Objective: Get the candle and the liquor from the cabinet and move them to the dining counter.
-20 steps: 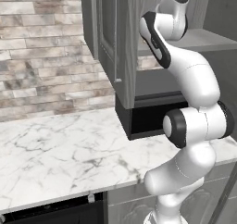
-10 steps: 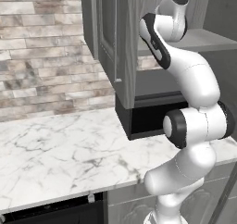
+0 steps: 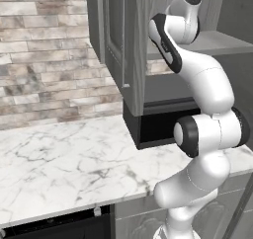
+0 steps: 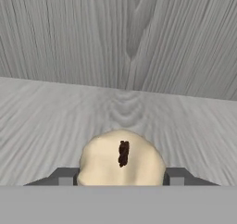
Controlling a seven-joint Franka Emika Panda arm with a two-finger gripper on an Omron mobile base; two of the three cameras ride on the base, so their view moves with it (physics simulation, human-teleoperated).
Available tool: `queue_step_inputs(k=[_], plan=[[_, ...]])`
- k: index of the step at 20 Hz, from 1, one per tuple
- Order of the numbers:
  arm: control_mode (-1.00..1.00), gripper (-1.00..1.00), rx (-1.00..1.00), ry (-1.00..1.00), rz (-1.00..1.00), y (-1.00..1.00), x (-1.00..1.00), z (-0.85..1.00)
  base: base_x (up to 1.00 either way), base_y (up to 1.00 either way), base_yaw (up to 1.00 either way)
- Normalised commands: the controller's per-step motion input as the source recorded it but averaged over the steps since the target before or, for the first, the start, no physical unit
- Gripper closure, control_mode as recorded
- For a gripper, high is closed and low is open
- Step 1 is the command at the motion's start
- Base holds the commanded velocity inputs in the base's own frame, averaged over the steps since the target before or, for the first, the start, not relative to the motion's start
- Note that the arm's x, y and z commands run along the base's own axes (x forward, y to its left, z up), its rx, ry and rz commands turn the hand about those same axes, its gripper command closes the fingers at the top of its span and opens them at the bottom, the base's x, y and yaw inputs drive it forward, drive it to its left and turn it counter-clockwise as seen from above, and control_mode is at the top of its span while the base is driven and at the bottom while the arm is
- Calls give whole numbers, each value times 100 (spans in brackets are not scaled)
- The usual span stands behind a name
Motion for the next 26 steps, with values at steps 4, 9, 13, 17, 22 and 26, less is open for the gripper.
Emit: queue_step_inputs(k=[4,9,13,17,22,26], plan=[[-100,100,0,0,0,1,0,0,0,0,0],[-100,100,0,0,0,0,0,0,0,0,0],[-100,100,0,0,0,0,0,0,0,0,0],[-100,100,0,0,0,0,0,0,0,0,0],[-100,100,0,0,0,0,-6,0,0,0,0],[-100,100,0,0,0,1,-25,-11,0,0,0]])
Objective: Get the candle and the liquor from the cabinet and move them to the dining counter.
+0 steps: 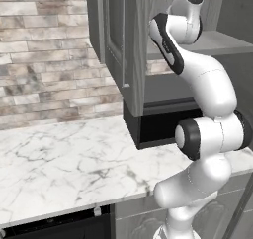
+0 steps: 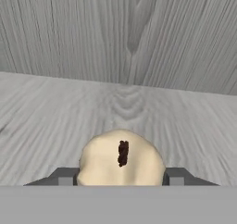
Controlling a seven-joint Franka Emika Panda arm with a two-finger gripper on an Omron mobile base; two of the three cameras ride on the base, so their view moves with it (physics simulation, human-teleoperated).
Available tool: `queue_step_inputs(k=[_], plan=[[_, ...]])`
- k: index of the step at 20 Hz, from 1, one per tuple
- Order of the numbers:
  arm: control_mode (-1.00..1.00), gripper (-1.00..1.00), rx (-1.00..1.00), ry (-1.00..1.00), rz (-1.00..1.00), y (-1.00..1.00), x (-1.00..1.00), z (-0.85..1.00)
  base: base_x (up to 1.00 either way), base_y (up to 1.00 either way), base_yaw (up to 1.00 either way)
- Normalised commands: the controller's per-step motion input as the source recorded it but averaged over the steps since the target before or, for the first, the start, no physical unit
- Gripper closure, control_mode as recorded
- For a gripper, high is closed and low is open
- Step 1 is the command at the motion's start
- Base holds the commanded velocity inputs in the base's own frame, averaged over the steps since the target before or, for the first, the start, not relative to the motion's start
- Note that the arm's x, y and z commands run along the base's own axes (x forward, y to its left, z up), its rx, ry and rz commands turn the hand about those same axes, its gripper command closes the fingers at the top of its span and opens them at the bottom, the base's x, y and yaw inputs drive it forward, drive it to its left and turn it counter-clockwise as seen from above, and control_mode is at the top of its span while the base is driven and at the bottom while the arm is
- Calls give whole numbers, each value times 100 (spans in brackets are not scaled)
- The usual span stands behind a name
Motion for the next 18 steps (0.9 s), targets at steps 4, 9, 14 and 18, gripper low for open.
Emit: queue_step_inputs(k=[4,9,14,18], plan=[[-100,100,0,0,-2,0,-43,-15,0,0,0],[-100,100,0,-5,-2,-2,-82,1,0,0,0],[-100,100,0,-13,0,-18,-100,1,0,0,0],[-100,100,1,-14,0,-37,-100,0,0,0,0]])
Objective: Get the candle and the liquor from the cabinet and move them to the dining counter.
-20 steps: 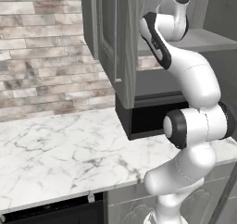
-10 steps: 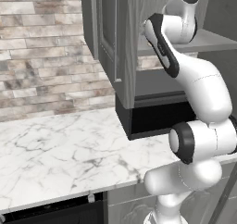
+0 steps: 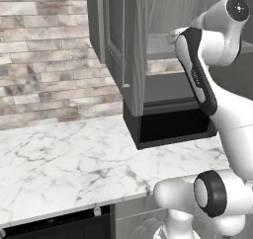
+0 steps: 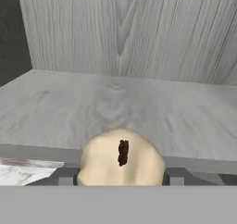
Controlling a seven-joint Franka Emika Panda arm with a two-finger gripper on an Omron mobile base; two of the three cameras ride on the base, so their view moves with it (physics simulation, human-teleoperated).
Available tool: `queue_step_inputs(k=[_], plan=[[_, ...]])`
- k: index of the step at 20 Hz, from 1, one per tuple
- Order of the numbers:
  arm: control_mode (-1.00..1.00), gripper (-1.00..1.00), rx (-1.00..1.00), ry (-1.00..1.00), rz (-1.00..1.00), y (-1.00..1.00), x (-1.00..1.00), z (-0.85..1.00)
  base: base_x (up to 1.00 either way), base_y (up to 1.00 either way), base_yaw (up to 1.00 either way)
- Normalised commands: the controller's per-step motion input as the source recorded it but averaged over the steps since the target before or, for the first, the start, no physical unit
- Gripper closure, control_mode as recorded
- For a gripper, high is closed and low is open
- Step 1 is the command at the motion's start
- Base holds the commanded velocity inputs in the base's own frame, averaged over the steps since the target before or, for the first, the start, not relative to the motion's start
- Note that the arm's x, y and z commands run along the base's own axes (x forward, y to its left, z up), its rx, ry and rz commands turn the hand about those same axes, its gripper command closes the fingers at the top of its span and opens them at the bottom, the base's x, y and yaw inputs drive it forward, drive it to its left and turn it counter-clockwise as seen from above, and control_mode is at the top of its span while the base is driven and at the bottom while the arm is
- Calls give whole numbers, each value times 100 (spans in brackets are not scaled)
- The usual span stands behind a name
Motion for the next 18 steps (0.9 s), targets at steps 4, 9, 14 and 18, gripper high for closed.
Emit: queue_step_inputs(k=[4,9,14,18], plan=[[-100,100,2,-5,0,-29,-100,0,0,0,0],[-100,100,0,0,0,-24,-100,0,0,0,0],[-100,100,0,0,0,-21,-100,0,0,0,0],[-100,100,0,0,0,-14,-98,-3,0,0,0]])
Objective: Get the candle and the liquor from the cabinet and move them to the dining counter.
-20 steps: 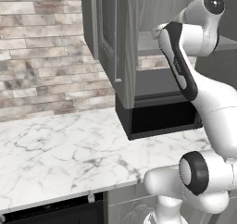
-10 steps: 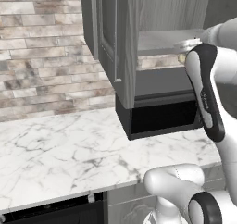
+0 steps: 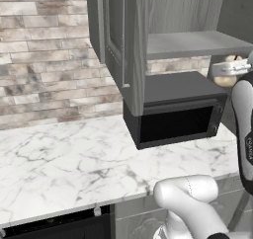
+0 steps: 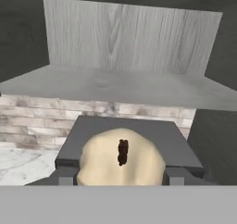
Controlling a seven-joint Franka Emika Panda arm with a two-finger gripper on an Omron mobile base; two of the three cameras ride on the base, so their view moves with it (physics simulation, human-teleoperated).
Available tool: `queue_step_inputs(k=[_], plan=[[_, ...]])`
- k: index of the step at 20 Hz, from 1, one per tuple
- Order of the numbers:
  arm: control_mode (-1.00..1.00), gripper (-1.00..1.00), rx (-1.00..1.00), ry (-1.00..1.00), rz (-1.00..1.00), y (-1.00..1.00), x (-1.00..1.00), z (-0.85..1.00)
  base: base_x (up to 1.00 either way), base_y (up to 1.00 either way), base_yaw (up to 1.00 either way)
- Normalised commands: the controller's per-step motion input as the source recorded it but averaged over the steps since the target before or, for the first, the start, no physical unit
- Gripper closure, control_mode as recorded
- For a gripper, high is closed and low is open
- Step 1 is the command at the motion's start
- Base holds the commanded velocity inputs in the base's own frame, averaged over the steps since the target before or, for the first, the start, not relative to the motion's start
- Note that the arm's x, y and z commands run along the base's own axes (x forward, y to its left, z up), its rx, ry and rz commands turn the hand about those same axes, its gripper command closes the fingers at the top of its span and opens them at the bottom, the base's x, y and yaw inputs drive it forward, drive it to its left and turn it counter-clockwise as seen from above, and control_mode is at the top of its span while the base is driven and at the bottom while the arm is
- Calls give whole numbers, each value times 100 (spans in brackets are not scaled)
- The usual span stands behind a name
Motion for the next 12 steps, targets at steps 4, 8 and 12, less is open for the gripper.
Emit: queue_step_inputs(k=[4,8,12], plan=[[-100,100,0,1,0,-7,-85,-19,0,0,0],[-100,100,-3,7,0,19,-51,-32,0,0,0],[-100,100,-4,11,-1,26,-16,-23,0,0,0]])
